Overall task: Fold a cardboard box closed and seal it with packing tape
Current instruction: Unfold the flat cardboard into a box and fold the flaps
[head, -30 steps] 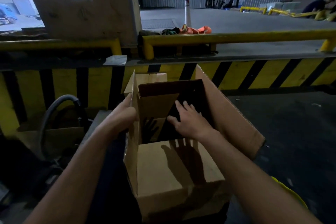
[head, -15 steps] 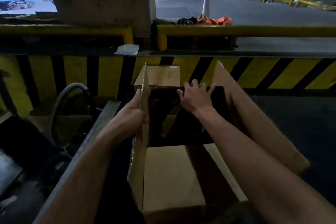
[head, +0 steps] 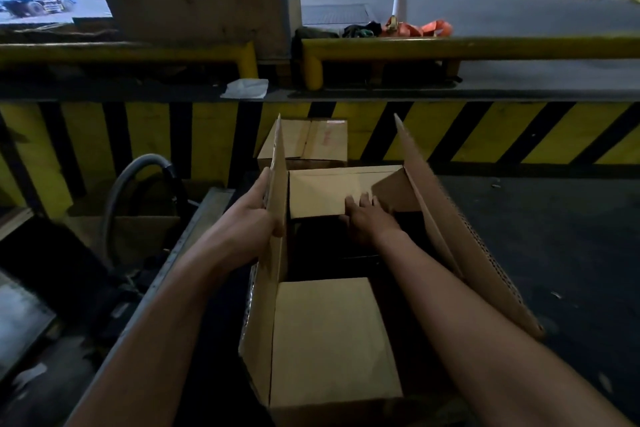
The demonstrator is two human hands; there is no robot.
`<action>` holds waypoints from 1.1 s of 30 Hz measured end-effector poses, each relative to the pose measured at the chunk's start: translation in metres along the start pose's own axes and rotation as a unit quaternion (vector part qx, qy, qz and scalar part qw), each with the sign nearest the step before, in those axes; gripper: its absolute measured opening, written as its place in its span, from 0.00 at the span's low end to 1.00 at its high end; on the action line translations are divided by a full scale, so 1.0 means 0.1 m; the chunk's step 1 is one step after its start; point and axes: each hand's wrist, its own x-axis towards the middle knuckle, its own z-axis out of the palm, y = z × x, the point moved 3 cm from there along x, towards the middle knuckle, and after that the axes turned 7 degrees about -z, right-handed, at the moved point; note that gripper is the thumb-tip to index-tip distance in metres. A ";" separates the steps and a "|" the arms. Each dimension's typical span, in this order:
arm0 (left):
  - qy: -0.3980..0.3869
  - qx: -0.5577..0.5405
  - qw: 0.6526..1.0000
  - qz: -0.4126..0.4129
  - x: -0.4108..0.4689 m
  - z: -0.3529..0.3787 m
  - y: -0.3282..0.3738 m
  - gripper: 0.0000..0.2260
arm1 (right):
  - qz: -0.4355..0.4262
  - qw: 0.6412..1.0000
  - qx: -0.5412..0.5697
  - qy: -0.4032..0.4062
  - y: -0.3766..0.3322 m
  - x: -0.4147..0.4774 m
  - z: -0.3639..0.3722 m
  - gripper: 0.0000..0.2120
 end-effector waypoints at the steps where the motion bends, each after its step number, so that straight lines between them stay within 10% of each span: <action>1: -0.001 0.005 1.000 0.004 -0.01 0.02 0.01 0.33 | -0.001 1.000 0.000 -0.002 0.00 -0.04 -0.04 0.28; 10: -0.015 0.007 1.000 0.007 -0.01 0.13 0.08 0.30 | -0.055 0.940 -0.145 0.303 -0.37 -1.15 -1.00 0.32; 14: -0.018 -0.004 1.000 0.000 -0.02 0.23 0.10 0.35 | 0.120 0.965 -0.104 0.207 0.04 -1.63 -1.21 0.38; 18: -0.022 -0.030 0.999 -0.003 0.02 0.34 0.08 0.35 | 0.087 0.991 0.080 0.060 0.28 -1.74 -1.06 0.36; 29: -0.022 0.006 1.000 -0.014 0.12 0.65 -0.03 0.16 | 0.025 0.969 0.242 0.048 -0.01 -1.89 -0.31 0.21; 33: -0.021 0.124 0.988 -0.089 0.25 0.72 -0.35 0.27 | 0.059 0.948 0.280 0.139 -0.07 -1.94 -0.17 0.18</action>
